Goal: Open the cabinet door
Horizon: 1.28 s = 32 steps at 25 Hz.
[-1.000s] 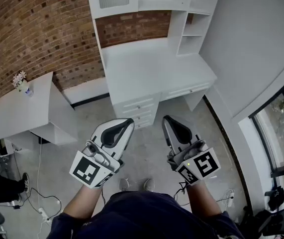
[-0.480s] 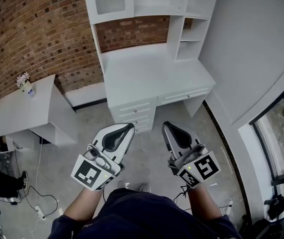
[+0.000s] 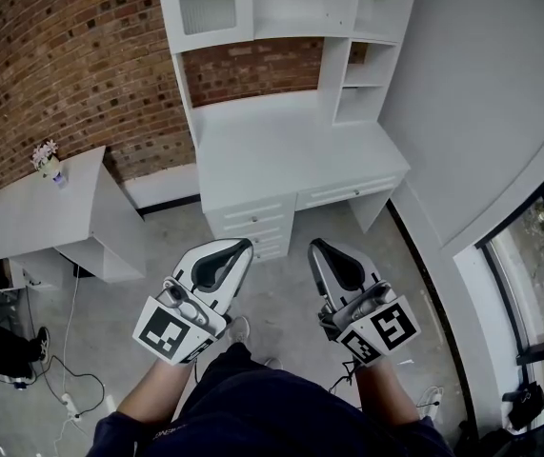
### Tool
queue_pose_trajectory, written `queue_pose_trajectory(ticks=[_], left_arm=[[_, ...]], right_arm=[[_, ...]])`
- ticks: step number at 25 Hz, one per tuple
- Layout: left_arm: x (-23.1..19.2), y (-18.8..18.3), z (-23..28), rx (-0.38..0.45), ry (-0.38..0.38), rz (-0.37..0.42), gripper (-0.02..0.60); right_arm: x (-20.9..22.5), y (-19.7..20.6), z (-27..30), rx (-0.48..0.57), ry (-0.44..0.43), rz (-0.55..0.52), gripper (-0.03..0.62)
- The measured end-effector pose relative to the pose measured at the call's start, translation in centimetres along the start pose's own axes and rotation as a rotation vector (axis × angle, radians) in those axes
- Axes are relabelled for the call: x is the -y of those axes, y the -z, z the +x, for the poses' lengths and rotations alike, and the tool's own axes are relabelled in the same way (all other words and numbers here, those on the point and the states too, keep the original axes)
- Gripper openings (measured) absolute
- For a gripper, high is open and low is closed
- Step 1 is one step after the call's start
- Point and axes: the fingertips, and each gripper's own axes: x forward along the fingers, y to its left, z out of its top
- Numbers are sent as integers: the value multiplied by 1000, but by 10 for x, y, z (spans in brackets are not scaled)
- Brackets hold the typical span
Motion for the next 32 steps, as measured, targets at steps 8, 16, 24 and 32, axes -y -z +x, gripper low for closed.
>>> queue_pose_trajectory(ticks=[8,16,24,32], left_arm=[[-16,7,21,10,25,-3,6],[-83,37,37,10,-3,-36,6],[-205,71,53,7,-46,-62,6],[-308,86,74,15,-25,-75,6]], right_arm=[[21,5,15,-4,18,1,24],[48,31,82,-50,2,-1,23],[80,58,202,-76,-24,-21,23],[113,67,301,-79,22,-51,23]])
